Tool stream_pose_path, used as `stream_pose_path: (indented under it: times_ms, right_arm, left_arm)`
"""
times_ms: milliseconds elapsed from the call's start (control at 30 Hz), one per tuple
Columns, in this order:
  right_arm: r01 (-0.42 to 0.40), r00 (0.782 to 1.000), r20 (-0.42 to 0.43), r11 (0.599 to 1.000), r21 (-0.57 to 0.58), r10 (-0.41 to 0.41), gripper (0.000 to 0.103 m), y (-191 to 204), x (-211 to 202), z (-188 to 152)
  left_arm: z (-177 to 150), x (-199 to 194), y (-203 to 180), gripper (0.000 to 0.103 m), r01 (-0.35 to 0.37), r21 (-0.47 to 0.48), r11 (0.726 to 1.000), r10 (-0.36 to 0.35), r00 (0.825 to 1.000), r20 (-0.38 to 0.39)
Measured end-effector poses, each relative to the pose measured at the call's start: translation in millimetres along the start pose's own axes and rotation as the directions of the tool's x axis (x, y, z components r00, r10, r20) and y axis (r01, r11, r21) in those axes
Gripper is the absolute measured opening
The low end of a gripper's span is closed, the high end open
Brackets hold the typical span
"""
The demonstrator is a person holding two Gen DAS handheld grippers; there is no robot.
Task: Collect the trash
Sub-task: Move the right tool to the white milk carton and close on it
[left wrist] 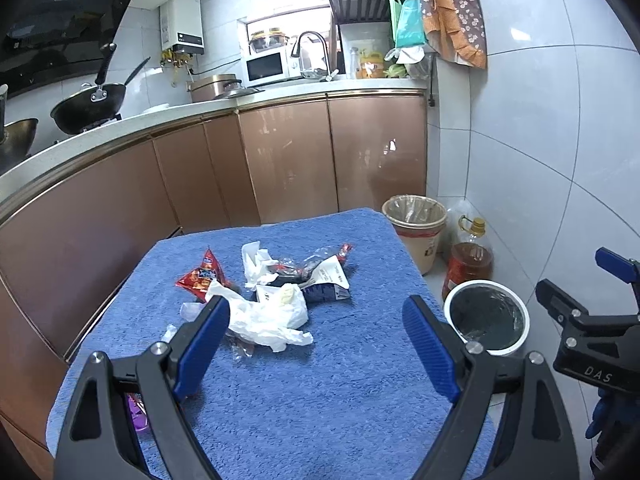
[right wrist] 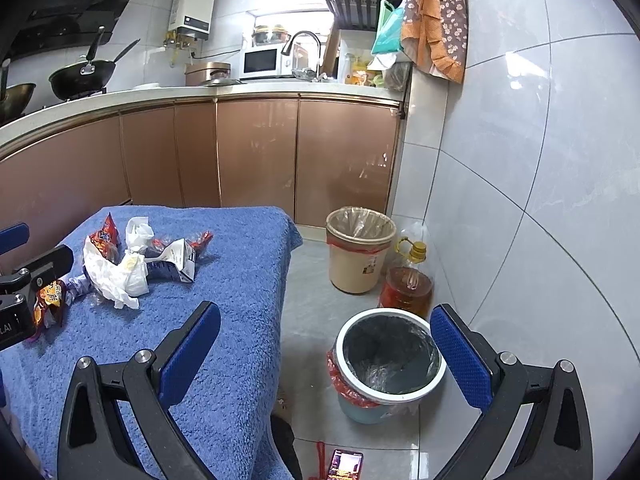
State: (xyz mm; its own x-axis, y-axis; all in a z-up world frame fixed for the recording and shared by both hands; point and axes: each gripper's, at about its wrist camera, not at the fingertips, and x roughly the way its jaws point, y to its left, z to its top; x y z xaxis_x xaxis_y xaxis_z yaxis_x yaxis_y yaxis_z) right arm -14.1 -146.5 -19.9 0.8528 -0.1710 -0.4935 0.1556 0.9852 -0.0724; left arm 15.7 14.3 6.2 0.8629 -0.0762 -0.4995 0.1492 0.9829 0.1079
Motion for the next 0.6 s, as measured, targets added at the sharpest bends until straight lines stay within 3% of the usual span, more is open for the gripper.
stream_pose_path:
  times_ms: [167, 367, 500, 600]
  right_arm:
    - [-0.027, 1.000, -0.006, 1.000, -0.013, 0.027, 0.103, 7.1, 7.9, 2.5]
    - [-0.089, 0.996, -0.035, 0.996, -0.030, 0.088, 0.103, 22.9, 27.9, 7.6]
    - [-0.156, 0.986, -0.065, 0.987, -0.042, 0.153, 0.102, 37.1, 42.6, 12.0]
    - [-0.236, 0.968, -0.100, 0.971, -0.045, 0.231, 0.095, 49.2, 57.4, 18.6]
  left_arm:
    - [-0.4, 4.5, 1.2, 0.088, 0.046, -0.013, 0.999, -0.046, 0.999, -0.003]
    - [-8.0, 22.2, 4.5, 0.088, 0.056, -0.011, 0.998, -0.057, 0.996, -0.063]
    - [-9.7, 33.5, 37.1, 0.088, 0.041, -0.059, 0.997, -0.047, 0.993, -0.105]
    - [-4.4, 37.4, 74.7, 0.088, 0.033, -0.098, 0.995, -0.045, 0.991, -0.124]
